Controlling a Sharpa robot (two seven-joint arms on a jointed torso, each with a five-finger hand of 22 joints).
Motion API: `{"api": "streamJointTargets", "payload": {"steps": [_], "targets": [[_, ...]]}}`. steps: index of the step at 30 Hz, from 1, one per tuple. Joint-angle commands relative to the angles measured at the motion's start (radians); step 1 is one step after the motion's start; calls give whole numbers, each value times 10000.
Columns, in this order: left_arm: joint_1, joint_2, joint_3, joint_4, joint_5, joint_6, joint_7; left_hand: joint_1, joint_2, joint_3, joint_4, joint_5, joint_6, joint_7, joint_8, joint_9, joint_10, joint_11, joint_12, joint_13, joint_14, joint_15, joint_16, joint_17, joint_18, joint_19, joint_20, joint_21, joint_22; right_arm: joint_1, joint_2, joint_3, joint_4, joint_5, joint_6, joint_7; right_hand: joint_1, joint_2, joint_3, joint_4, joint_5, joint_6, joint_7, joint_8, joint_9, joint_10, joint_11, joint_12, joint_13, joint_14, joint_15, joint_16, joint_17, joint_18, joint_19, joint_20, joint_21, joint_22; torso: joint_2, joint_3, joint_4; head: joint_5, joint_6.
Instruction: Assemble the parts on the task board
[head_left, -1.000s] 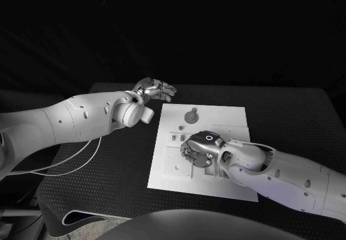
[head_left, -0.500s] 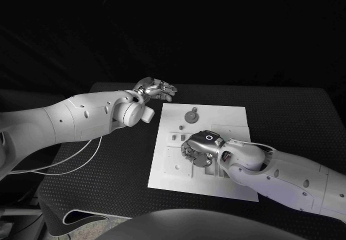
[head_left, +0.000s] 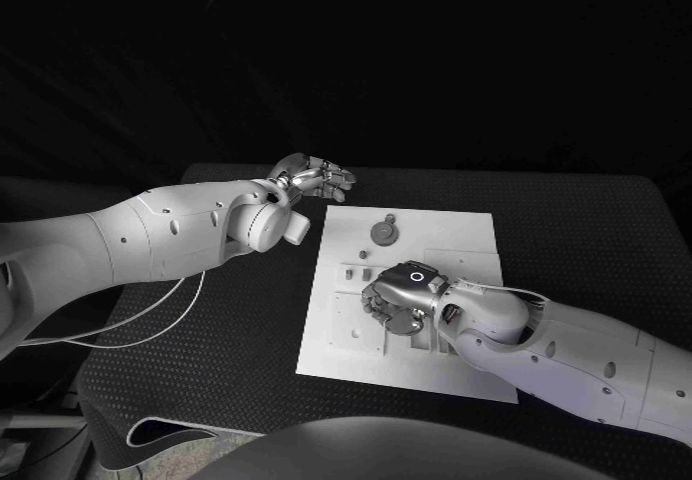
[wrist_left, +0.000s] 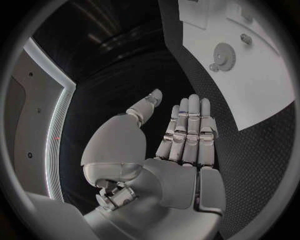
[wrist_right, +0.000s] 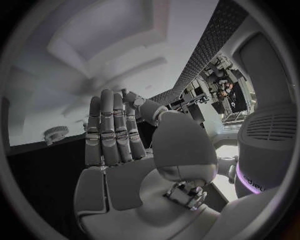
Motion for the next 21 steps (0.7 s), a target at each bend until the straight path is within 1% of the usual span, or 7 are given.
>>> {"api": "streamJointTargets", "payload": {"steps": [1,6,8,10,12,15,21], "targets": [[18,28,11,17,56,62,89,-73,-17,-46,17,-18,-63,-13,54,-17,-76,-19,34,-1,37,4,-69,18,-60,13,2,32,-15,-38,6,-32,-33,-142,343,-18,18,67,53,15,10,13,34,26,20,27,26,-37,13,27,-44,-65,14,57,58,9,-54,14,-1,-3,-6,10,-6],[29,28,11,20,56,61,83,-74,-18,-47,16,-18,-66,-12,55,-19,-78,-18,33,-1,36,5,-75,22,-61,11,3,32,-20,-36,48,-63,-149,-10,666,-73,-64,52,33,32,9,-31,58,-14,34,-23,53,-96,30,-3,-24,-122,38,52,26,28,-87,24,0,-5,-10,11,-6],[32,19,11,22,56,61,79,-74,-19,-48,16,-18,-66,-12,55,-19,-79,-18,33,-1,36,5,-77,24,-61,10,3,32,-20,-36,54,-73,-190,133,644,0,-190,-12,-35,42,8,-78,86,-52,36,-75,80,-148,35,-46,2,-173,50,40,-28,45,-125,29,0,-5,-10,11,-6],[36,19,11,15,56,65,73,-75,-19,-48,17,-18,-67,-12,56,-19,-80,-18,32,-1,36,5,-79,25,-62,10,3,32,-22,-35,30,-76,-207,163,622,34,-334,-179,-110,52,7,-181,135,-124,28,-176,136,-234,28,-138,52,-264,50,20,-128,68,-188,33,-2,-4,-9,5,-14],[37,4,11,16,56,75,64,-76,-20,-49,17,-18,-68,-11,56,-20,-81,-17,32,-2,36,6,-81,27,-62,9,3,32,-23,-33,21,-77,-256,251,499,95,-559,-479,-277,73,6,-241,160,-169,27,-219,170,-281,33,-182,85,-317,58,1,-185,89,-219,50,-2,-2,-9,-2,-19],[41,1,11,18,56,107,43,-79,-23,-52,16,-18,-71,-10,56,-21,-84,-16,31,-2,34,7,-87,30,-63,7,4,32,-26,-33,7,-78,-283,373,265,172,-802,-857,-412,116,6,-703,337,-468,-83,-484,295,-477,0,-274,135,-425,82,-9,-301,100,-268,106,-6,-3,-17,-3,-19],[42,-9,10,13,56,99,46,-85,-26,-56,18,-18,-80,-7,55,-24,-94,-11,26,-4,29,11,-102,37,-66,-1,7,30,-34,-32,-17,-78,-304,470,-153,195,-895,-1144,-525,193,6,-943,465,-647,-158,-906,496,-764,-34,-356,177,-448,284,-36,-439,116,-257,301,-3,8,-9,-16,-22]]}}
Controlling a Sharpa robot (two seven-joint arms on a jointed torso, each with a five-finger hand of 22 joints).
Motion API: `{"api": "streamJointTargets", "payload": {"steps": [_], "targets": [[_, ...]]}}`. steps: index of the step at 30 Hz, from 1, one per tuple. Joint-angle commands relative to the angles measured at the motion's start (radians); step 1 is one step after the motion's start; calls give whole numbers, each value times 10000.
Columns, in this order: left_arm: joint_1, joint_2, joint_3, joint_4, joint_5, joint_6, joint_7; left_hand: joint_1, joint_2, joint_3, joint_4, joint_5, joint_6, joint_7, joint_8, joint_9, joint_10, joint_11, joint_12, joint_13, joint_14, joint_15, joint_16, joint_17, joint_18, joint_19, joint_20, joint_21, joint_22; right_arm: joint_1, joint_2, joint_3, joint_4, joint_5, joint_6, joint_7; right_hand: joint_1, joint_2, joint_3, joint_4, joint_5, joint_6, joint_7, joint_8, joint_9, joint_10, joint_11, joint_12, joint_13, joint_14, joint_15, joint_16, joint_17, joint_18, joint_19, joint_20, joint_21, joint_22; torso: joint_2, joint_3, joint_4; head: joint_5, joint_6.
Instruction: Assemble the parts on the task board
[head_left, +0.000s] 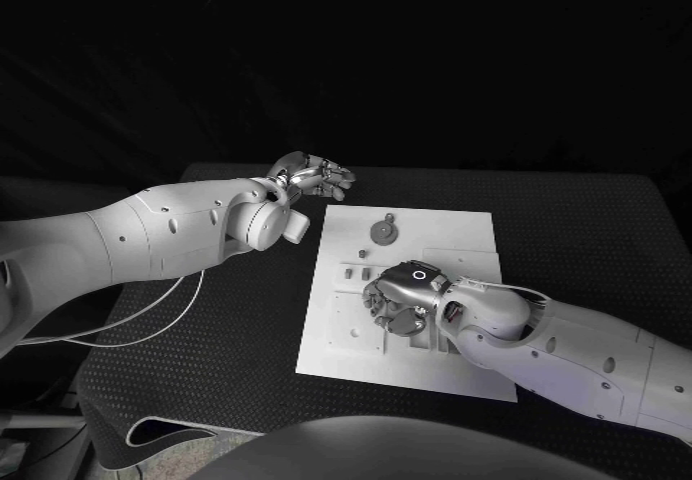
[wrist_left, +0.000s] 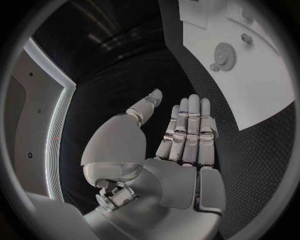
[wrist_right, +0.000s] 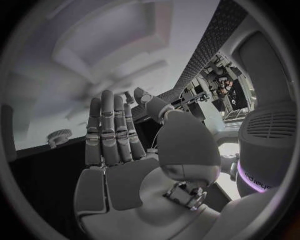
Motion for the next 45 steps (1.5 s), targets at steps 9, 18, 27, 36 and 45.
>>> {"api": "streamJointTargets", "payload": {"steps": [9,18,27,36,45], "targets": [[15,-12,10,5,54,90,58,-92,-28,-61,19,-18,-86,-4,55,-19,-75,18,24,-6,27,13,-74,18,-67,-6,9,29,-20,-38,-246,-38,133,384,-715,82,-38,-443,-100,172,4,-457,142,-283,-125,-459,193,-302,9,-406,149,-213,251,-103,-395,27,-102,289,-1,11,0,-37,24],[15,-49,9,-48,54,107,76,-94,-28,-63,19,-18,-88,-4,57,-20,-77,19,25,-6,26,14,-83,24,-67,-9,10,30,-25,611,-1120,187,954,1045,-874,149,117,-450,-68,242,5,-451,170,-275,-144,-288,97,-201,140,-292,81,-172,436,-60,-310,3,5,513,-5,19,-5,-176,180],[16,-110,9,-29,57,70,365,-104,-47,-82,17,-19,-33,-28,105,-13,-8,-11,59,14,67,4,-108,77,-61,15,1,47,-45,1479,-2385,429,1390,1260,-181,123,68,-524,-194,229,6,-507,197,-300,-189,-90,-27,-89,318,151,-114,156,801,56,184,-56,263,773,-2,9,-20,-275,305],[16,-119,8,-59,60,42,361,-113,-49,-92,18,-18,-17,-37,120,-12,22,-24,70,22,83,-1,-120,98,-59,28,-3,51,-53,1588,-2698,426,1534,510,1137,-367,-423,-1071,-308,609,-1,-953,5,-514,-308,-451,91,-302,321,55,-38,252,1006,44,282,-126,301,916,2,27,-7,-277,322],[16,-98,8,-80,61,58,368,-116,-48,-95,18,-18,-17,-38,123,-14,24,-26,68,23,87,-3,-127,107,-58,31,-4,51,-57,1571,-2454,306,1144,-165,1836,-822,-556,-1173,-378,783,1,-1247,-181,-576,-341,-824,244,-490,313,-234,106,219,1110,25,46,-94,212,1049,4,7,-3,-293,302]]}}
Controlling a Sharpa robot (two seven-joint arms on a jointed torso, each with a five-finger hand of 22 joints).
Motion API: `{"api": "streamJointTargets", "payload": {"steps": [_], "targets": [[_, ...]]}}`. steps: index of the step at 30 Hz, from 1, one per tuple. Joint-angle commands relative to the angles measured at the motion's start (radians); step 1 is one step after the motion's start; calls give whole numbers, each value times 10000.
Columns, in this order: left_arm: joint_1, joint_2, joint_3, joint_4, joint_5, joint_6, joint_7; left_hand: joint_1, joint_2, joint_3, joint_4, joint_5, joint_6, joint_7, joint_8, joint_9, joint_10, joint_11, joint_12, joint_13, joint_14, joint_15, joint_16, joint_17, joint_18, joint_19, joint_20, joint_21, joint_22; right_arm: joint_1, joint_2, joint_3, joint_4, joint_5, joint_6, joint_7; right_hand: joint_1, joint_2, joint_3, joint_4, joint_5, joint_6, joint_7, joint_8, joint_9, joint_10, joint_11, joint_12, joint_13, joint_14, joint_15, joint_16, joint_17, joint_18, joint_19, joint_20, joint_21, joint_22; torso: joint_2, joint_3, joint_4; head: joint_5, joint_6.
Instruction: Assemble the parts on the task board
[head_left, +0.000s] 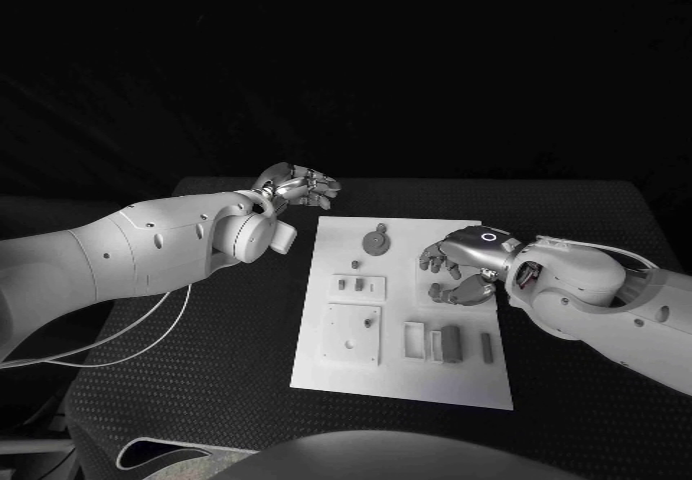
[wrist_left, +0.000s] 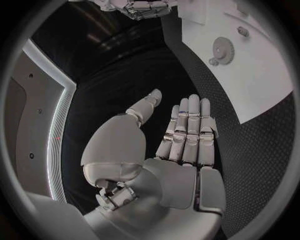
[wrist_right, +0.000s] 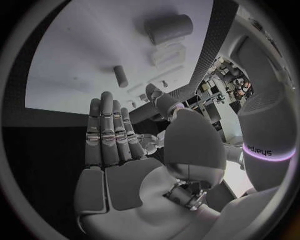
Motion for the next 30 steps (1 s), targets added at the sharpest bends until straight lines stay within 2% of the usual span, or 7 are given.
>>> {"api": "streamJointTargets", "payload": {"steps": [1,5,11,14,18,20,30], "targets": [[14,42,9,8,57,61,187,-76,-8,-72,-5,-18,-17,-39,64,-6,24,-26,32,12,87,-3,-50,16,-59,31,-4,51,-16,-32,172,-53,-228,-805,669,-398,76,-14,57,72,2,-23,96,34,15,-37,-9,-14,30,-30,-19,3,46,35,-27,-8,-8,153,7,-25,7,-18,-7],[14,37,9,10,62,68,179,-78,-6,-73,-4,-18,-17,-39,65,-7,23,-26,30,12,88,-3,-53,19,-59,31,-4,51,-18,-81,289,-99,-378,-994,658,-454,183,16,109,69,3,51,98,104,42,-41,-20,-7,56,-13,-31,41,88,53,1,-7,11,188,6,-21,32,-35,-27],[14,25,10,7,65,67,177,-81,-6,-75,-3,-18,-19,-39,65,-9,23,-26,29,12,88,-3,-57,22,-59,31,-4,51,-20,-120,350,-147,-516,-1115,794,-495,348,100,186,28,3,174,105,204,81,-39,-37,7,90,9,-49,78,131,56,35,-15,32,208,7,-33,21,-28,-49],[14,24,10,8,65,67,176,-81,-4,-75,-3,-18,-20,-39,65,-9,22,-25,28,12,88,-3,-60,25,-59,31,-4,50,-21,-148,375,-176,-524,-1138,839,-448,599,377,257,-109,3,403,150,358,143,214,-135,160,193,123,-136,165,195,56,144,-50,100,226,5,-43,19,-22,-53],[14,24,10,8,65,77,162,-83,-1,-76,-2,-18,-21,-38,65,-10,21,-25,26,12,89,-3,-63,28,-60,32,-4,50,-23,-189,412,-186,-508,-1001,730,-453,714,815,237,-241,4,782,276,567,214,774,-362,467,383,395,-333,316,279,56,401,-136,251,231,6,-32,13,-9,-69],[14,23,10,8,66,101,153,-85,0,-77,-1,-18,-22,-38,66,-11,21,-25,25,12,89,-3,-65,30,-60,32,-4,50,-24,-200,430,-186,-508,-1005,689,-454,533,1082,197,-116,4,916,308,622,222,931,-428,544,442,497,-388,354,298,56,498,-155,296,220,4,-25,14,-3,-83],[14,33,10,-3,68,106,144,-99,6,-84,6,-18,-27,-36,66,-14,17,-23,20,11,89,-2,-78,40,-62,30,-2,48,-30,-232,519,-186,-520,-1010,623,-470,407,1405,177,-162,5,1341,132,780,252,1320,-593,700,603,713,-512,397,329,56,683,-253,373,208,4,-20,12,2,-110]]}}
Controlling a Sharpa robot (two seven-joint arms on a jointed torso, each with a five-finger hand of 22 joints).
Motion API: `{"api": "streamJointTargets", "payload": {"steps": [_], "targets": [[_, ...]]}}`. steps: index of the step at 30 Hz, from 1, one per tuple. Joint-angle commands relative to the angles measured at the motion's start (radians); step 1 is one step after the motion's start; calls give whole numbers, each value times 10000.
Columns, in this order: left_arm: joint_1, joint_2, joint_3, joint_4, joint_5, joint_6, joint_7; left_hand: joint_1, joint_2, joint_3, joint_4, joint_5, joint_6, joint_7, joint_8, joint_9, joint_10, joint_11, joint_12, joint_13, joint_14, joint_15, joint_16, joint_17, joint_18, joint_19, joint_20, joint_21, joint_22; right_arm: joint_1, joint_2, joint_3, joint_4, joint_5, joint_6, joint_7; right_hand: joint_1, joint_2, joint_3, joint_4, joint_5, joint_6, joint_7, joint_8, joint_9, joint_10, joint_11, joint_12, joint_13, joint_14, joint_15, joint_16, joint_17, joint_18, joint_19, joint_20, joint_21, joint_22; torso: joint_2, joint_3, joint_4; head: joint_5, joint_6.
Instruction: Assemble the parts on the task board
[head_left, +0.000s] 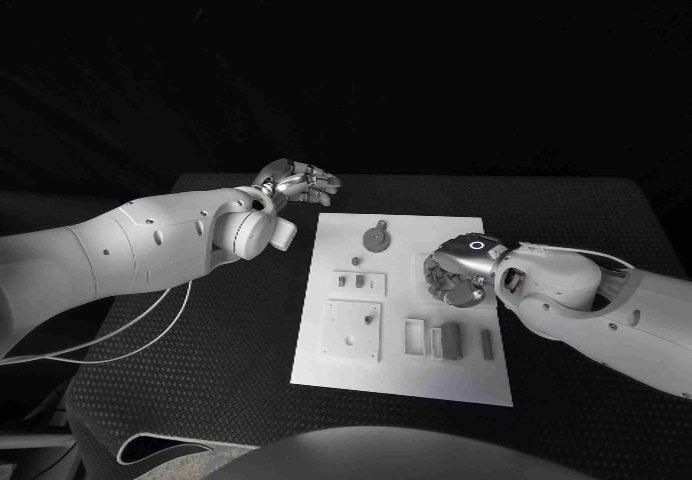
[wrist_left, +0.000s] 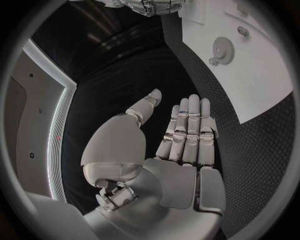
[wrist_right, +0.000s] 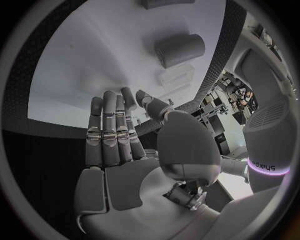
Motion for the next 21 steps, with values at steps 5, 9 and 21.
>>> {"api": "streamJointTargets", "payload": {"steps": [5,9,21], "targets": [[14,24,10,10,59,109,111,-102,6,-58,-21,-18,-29,-36,66,-17,15,-22,18,13,89,-1,-44,17,-63,29,-2,47,-17,-54,124,0,-38,-148,-24,-60,-63,186,-22,-12,5,120,-27,51,3,90,-31,33,35,105,-27,54,16,56,125,-35,50,211,-2,7,-2,7,-24],[14,28,10,5,59,108,108,-104,7,-59,-21,-18,-32,-35,66,-18,13,-21,16,12,88,-1,-47,20,-63,28,-2,46,-19,-84,164,0,-46,-240,-122,-124,-22,307,12,-61,6,150,-42,54,1,116,-45,34,51,136,-41,60,23,56,153,-57,61,211,0,11,3,14,-42],[13,48,10,-16,59,111,92,-109,16,-60,-17,-18,-37,-34,66,-21,9,-19,13,12,88,0,-59,29,-64,26,-2,45,-24,-112,86,4,223,-547,-745,-247,471,1227,294,-704,8,784,-275,300,127,773,-346,260,327,761,-346,656,394,56,880,-356,489,240,-5,4,3,39,-70]]}}
